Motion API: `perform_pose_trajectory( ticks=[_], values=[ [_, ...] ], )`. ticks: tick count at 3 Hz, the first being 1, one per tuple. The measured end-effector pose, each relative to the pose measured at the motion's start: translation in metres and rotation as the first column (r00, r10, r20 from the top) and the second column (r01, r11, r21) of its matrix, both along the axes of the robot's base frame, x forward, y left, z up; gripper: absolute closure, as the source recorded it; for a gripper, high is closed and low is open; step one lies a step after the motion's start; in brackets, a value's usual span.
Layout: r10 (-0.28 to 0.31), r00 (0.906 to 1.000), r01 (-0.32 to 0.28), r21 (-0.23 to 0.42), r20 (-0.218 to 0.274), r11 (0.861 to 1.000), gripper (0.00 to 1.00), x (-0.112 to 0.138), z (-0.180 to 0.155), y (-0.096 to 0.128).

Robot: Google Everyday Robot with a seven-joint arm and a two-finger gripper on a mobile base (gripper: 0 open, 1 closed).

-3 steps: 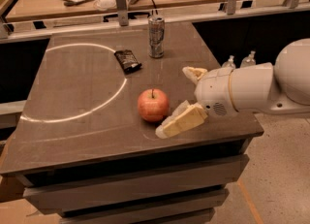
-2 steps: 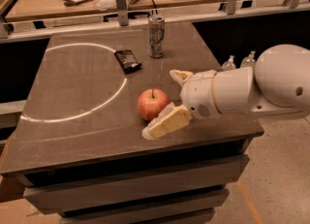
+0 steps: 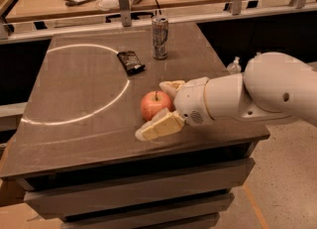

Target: Pick apple

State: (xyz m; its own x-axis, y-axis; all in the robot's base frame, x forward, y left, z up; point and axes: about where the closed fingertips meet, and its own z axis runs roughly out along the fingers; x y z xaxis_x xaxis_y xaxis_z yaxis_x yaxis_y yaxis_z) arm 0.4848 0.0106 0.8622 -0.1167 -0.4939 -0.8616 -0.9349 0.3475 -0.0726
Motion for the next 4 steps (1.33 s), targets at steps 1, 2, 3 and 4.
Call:
perform_pose_trajectory(
  ticks=[1, 2, 3, 4],
  values=[
    [0.012, 0.9997, -0.011, 0.008, -0.021, 1.000, 0.40, -0.002, -0.009, 0.007],
    [0.021, 0.9993, -0.020, 0.020, -0.032, 1.000, 0.63, -0.002, -0.012, 0.013],
    [-0.008, 0.9992, 0.011, 0.079, -0.039, 0.997, 0.87, 0.011, 0.001, 0.006],
    [-0.076, 0.9971, 0.075, 0.155, 0.003, 0.985, 1.00, 0.039, 0.040, -0.024]
  ],
)
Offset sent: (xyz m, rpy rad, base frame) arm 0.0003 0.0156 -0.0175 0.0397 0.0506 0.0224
